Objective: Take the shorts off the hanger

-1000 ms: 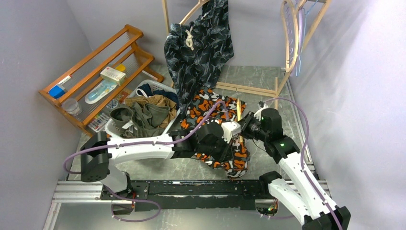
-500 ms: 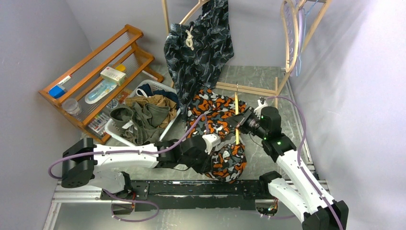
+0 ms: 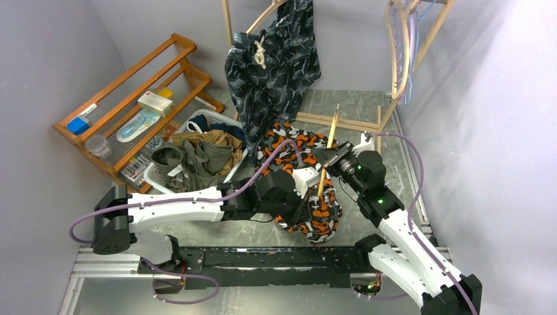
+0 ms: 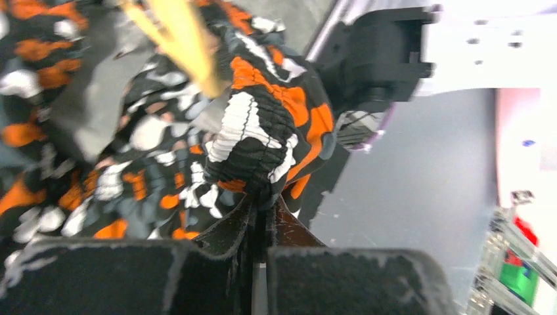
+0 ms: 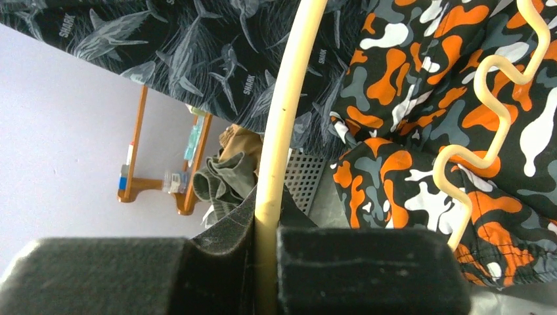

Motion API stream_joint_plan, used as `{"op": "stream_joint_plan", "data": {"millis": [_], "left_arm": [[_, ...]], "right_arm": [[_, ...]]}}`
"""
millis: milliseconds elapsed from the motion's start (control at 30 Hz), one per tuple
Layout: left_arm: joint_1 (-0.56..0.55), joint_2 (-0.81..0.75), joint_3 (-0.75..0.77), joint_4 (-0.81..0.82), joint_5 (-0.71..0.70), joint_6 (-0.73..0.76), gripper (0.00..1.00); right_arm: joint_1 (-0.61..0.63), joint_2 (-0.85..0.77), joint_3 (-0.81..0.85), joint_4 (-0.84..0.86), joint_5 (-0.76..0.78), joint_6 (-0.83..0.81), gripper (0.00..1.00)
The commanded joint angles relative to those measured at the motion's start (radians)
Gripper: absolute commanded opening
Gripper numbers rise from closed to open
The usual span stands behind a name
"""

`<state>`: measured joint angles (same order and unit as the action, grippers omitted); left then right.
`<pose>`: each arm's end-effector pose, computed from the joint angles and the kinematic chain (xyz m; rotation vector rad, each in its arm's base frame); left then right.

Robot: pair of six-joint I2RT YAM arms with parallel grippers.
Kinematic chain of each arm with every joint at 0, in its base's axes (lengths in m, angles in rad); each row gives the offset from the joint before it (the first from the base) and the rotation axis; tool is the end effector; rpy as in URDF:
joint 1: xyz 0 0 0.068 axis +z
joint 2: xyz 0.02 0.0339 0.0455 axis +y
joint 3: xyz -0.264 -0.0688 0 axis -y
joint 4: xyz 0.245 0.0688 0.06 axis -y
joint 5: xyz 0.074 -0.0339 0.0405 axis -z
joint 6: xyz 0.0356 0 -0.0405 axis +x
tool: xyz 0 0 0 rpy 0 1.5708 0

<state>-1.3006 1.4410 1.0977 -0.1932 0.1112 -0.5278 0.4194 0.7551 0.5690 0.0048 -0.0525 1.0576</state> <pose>0.0845 -0.3198 0.2934 0.9534 2.1461 -1.1372 0.1704 0.0780 0.2883 0.5538 1.8081 1.0973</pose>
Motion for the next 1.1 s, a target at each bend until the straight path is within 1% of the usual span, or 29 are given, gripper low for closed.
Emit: {"op": "stream_joint_plan", "data": {"millis": [0, 67, 133, 167, 233, 333, 367, 433, 567, 700, 767, 867, 967, 1067], "left_arm": [[0.045, 0.019, -0.026, -0.206, -0.226, -0.03, 0.07], [0.133, 0.009, -0.08, -0.248, -0.208, -0.068, 0.07], [0.206, -0.008, -0.128, -0.256, -0.186, -0.09, 0.07], [0.232, -0.016, -0.141, -0.258, -0.186, -0.099, 0.11], [0.259, -0.029, -0.148, -0.266, -0.203, -0.114, 0.27], [0.274, -0.039, -0.117, -0.282, -0.235, -0.133, 0.62], [0.274, -0.042, -0.103, -0.28, -0.233, -0.135, 0.69], [0.274, -0.055, -0.079, -0.25, -0.213, -0.139, 0.75], [0.274, -0.084, -0.053, -0.182, -0.189, -0.16, 0.78], [0.274, -0.125, -0.021, -0.13, -0.178, -0.173, 0.79], [0.274, -0.153, -0.02, -0.061, -0.128, -0.166, 0.79], [0.274, -0.176, -0.024, 0.06, -0.012, -0.154, 0.79], [0.265, -0.177, -0.049, 0.173, 0.077, -0.162, 0.79], [0.223, -0.142, -0.039, 0.207, 0.06, -0.152, 0.79]], "right_arm": [[0.016, -0.02, 0.057, 0.038, 0.042, -0.051, 0.0], [0.016, -0.014, 0.111, -0.019, 0.012, -0.088, 0.0], [0.016, -0.009, 0.136, -0.065, -0.032, -0.108, 0.0], [0.016, -0.009, 0.142, -0.079, -0.051, -0.111, 0.0], [0.016, -0.016, 0.146, -0.098, -0.096, -0.108, 0.0], [0.017, -0.032, 0.138, -0.12, -0.164, -0.097, 0.0], [0.016, -0.04, 0.134, -0.13, -0.177, -0.09, 0.0], [0.016, -0.06, 0.123, -0.144, -0.2, -0.088, 0.0], [0.016, -0.089, 0.118, -0.163, -0.259, -0.132, 0.0], [0.015, -0.096, 0.14, -0.217, -0.256, -0.181, 0.0], [0.015, -0.102, 0.142, -0.227, -0.24, -0.174, 0.0], [0.016, -0.126, 0.128, -0.218, -0.178, -0.124, 0.0], [0.016, -0.152, 0.105, -0.209, -0.089, -0.041, 0.0], [0.016, -0.163, 0.082, -0.186, -0.025, 0.065, 0.0]]}}
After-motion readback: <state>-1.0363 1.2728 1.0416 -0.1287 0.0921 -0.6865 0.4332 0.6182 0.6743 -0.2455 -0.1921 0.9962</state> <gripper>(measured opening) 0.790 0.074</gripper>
